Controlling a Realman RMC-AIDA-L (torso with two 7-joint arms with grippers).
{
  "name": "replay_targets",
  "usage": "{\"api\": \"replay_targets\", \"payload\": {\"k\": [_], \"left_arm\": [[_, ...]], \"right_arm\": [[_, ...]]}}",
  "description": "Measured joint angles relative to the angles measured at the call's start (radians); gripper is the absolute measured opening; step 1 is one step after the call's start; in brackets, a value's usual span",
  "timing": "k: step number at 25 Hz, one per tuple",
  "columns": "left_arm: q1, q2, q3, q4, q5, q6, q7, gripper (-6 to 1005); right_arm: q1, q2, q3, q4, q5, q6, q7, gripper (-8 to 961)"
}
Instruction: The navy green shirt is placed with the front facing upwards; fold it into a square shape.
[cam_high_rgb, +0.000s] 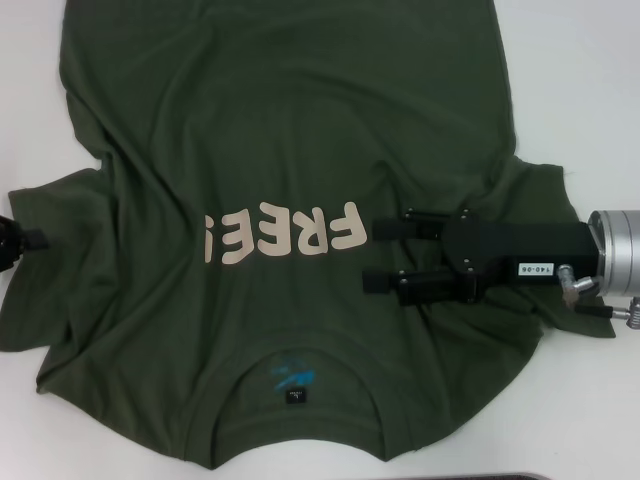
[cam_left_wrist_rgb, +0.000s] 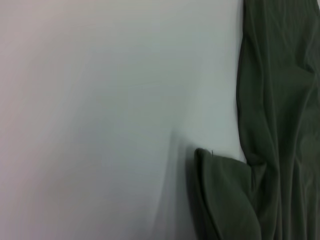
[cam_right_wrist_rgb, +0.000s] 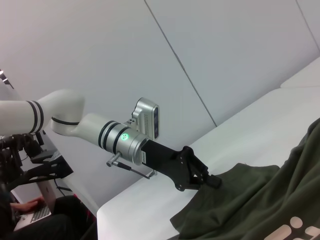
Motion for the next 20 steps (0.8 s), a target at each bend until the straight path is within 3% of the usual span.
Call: {"api": "replay_targets", "payload": {"k": [4, 7, 15, 20], "left_arm": [[-0.001, 0.001, -0.004, -0.013, -0.002, 0.006, 0.000, 5], [-0.001, 0.008, -0.031, -0.032, -0.003, 0.016, -0.001, 5], [-0.002, 0.051, -0.065, -0.036, -0.003, 0.039, -0.003, 4], [-0.004, 0.053, -0.069, -0.039, -0.003, 0.044, -0.003, 4]], "right_arm": [[0.000, 0.000, 0.003, 0.000, 0.000, 0.000, 0.000, 924], [0.000, 0.000, 0.012, 0.000, 0.000, 0.000, 0.000, 924], [0.000, 0.000, 0.015, 0.000, 0.000, 0.004, 0.000, 924], [0.000, 0.000, 0.015, 0.000, 0.000, 0.005, 0.000, 924]]}}
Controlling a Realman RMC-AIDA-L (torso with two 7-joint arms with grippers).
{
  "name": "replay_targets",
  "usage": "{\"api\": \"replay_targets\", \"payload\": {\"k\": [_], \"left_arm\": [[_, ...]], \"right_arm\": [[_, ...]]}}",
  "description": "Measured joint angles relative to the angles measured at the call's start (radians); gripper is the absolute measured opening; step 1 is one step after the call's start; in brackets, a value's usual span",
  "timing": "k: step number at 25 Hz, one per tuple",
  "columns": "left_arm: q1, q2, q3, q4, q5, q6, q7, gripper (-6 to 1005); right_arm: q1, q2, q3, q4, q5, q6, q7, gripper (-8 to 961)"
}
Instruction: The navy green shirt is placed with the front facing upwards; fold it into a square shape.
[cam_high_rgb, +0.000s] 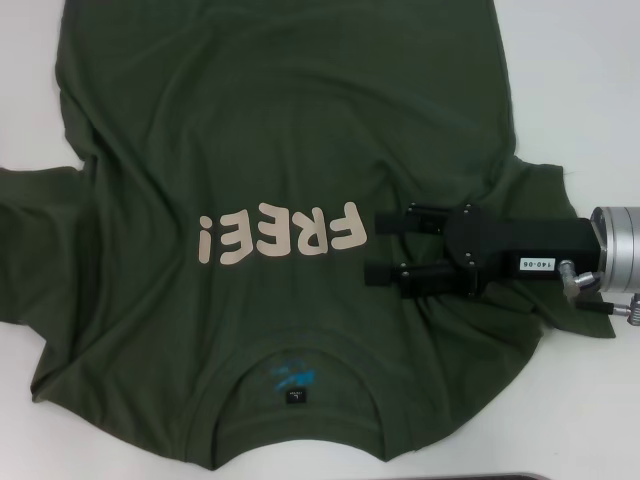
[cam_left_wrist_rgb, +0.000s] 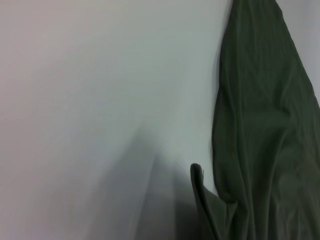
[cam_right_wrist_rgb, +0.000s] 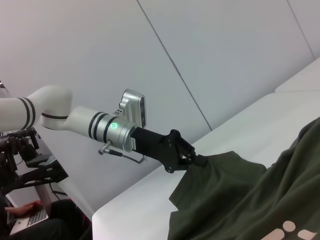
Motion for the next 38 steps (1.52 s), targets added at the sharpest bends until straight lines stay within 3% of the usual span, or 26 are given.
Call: {"api": "replay_targets", "payload": {"k": [10, 21, 24, 33, 38], "left_arm": [[-0.038, 0.036, 0.000, -0.011, 0.008, 0.070, -0.022, 5], [-0.088, 0.033, -0.010, -0.012, -0.084, 0.213, -0.019, 5], [-0.094, 0.014, -0.011, -0.013, -0.112, 0.221, -0.018, 5], [-0.089, -0.096, -0.010, -0.006, -0.123, 0.114, -0.019, 5], [-0.090, -0.130, -0.008, -0.003, -0.126, 0.082, -0.020, 4]], "right_arm": [[0.000, -0.001, 0.000, -0.001, -0.001, 0.001, -0.001, 924], [0.003, -0.002, 0.000, -0.002, -0.006, 0.001, 0.000, 924], [0.003, -0.002, 0.000, -0.001, -0.006, 0.001, 0.000, 924], [0.003, -0.002, 0.000, -0.002, -0.008, 0.001, 0.000, 924], [0.003, -0.003, 0.000, -0.002, -0.008, 0.002, 0.000, 923]]}}
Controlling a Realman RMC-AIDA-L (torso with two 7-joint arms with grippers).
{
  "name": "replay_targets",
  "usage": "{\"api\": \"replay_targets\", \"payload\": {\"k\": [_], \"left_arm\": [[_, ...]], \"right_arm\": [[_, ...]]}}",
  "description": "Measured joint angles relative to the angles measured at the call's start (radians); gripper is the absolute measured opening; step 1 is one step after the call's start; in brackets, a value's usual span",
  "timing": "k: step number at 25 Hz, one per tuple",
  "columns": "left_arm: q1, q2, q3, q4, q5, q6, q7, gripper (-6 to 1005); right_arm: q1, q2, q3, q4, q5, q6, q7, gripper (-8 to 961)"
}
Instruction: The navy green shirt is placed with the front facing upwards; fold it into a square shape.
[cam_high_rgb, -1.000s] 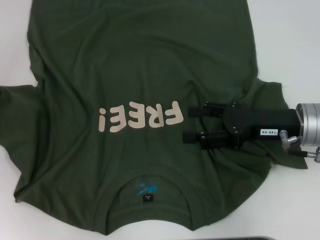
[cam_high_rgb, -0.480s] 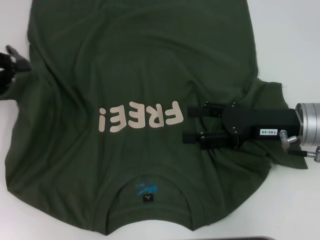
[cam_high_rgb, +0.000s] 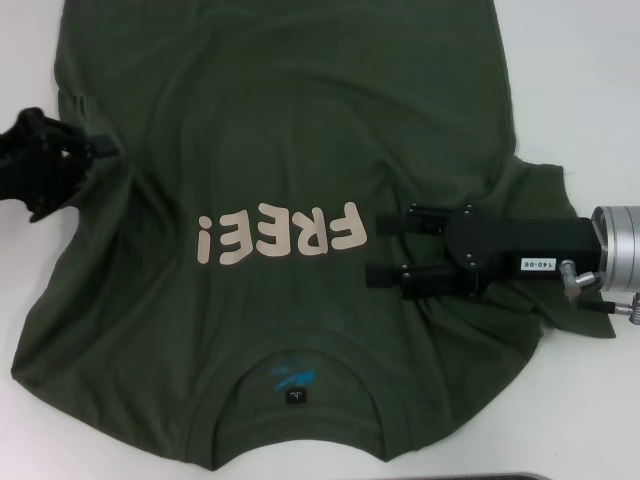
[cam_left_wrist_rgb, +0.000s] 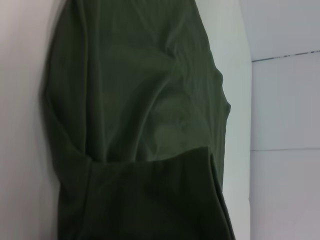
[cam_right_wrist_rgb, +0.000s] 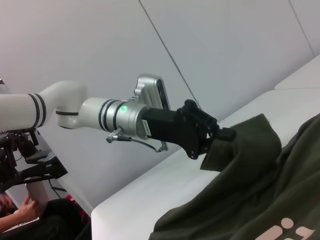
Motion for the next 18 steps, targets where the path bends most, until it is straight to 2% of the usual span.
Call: {"api": "replay_targets", "payload": {"k": [12, 14, 15, 18], "left_arm": [[-0.016, -0.094, 0.028, 0.017, 0.001, -0.138, 0.011, 4], [-0.015, -0.099, 0.032, 0.017, 0.001, -0.145, 0.015, 4], [-0.011, -0.109, 0.038, 0.019, 0.001, -0.157, 0.030, 4], [-0.010, -0.108, 0.038, 0.023, 0.001, -0.151, 0.047, 4]], "right_arm": [[0.000, 0.000, 0.000, 0.000, 0.000, 0.004, 0.001, 923], [-0.002, 0.000, 0.000, 0.000, 0.000, 0.005, 0.001, 923], [-0.003, -0.001, 0.000, 0.000, 0.000, 0.005, 0.001, 923], [-0.003, -0.002, 0.000, 0.000, 0.000, 0.006, 0.002, 923]]}}
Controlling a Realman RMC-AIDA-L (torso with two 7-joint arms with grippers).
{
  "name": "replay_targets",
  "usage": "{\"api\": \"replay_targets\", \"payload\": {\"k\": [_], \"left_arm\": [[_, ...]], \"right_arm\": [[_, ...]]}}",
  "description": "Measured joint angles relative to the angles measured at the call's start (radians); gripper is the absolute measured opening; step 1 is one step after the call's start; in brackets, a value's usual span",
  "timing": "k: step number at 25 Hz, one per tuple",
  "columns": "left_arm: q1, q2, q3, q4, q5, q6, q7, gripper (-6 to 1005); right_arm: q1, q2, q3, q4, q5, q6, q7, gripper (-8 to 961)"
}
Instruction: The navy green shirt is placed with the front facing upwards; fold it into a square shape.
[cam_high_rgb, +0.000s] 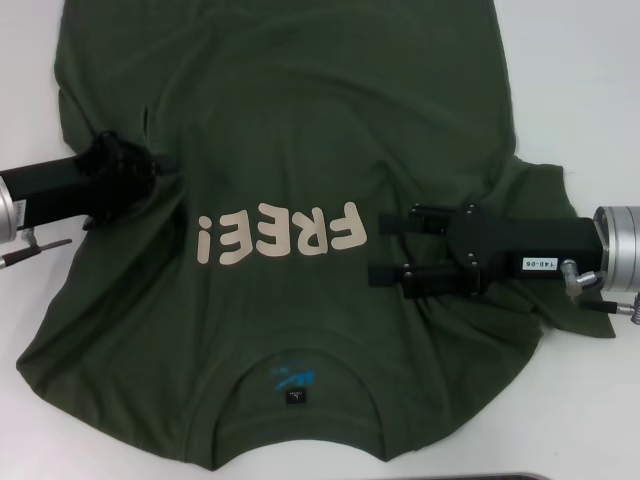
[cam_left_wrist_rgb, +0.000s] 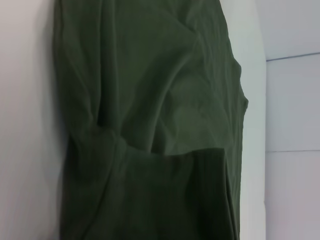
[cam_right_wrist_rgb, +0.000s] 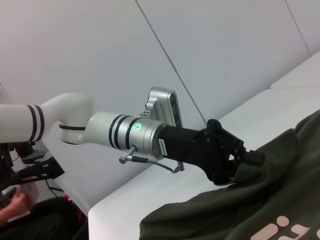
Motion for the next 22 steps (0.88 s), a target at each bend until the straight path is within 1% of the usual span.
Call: {"api": "replay_targets", "payload": {"k": [4, 15, 17, 20, 22], "left_arm": [[0.000, 0.004, -0.001, 0.003, -0.004, 0.023, 0.014, 5], [0.000, -0.002, 0.001, 0.003, -0.050, 0.104, 0.038, 103], [0.000, -0.003, 0.001, 0.003, -0.052, 0.108, 0.034, 287], [0.000, -0.002, 0.002, 0.012, -0.056, 0.108, 0.027, 282], [0.004, 0.006, 0.002, 0.030, -0.052, 0.079, 0.016, 278]], "right_arm": [[0.002, -0.001, 0.000, 0.000, 0.000, 0.003, 0.000, 923], [0.008, -0.003, 0.000, 0.000, 0.000, 0.008, 0.011, 923], [0.009, -0.004, 0.000, 0.000, 0.000, 0.009, 0.013, 923], [0.009, -0.004, 0.000, 0.000, 0.000, 0.009, 0.013, 923], [0.010, -0.004, 0.000, 0.000, 0.000, 0.009, 0.013, 923]]}}
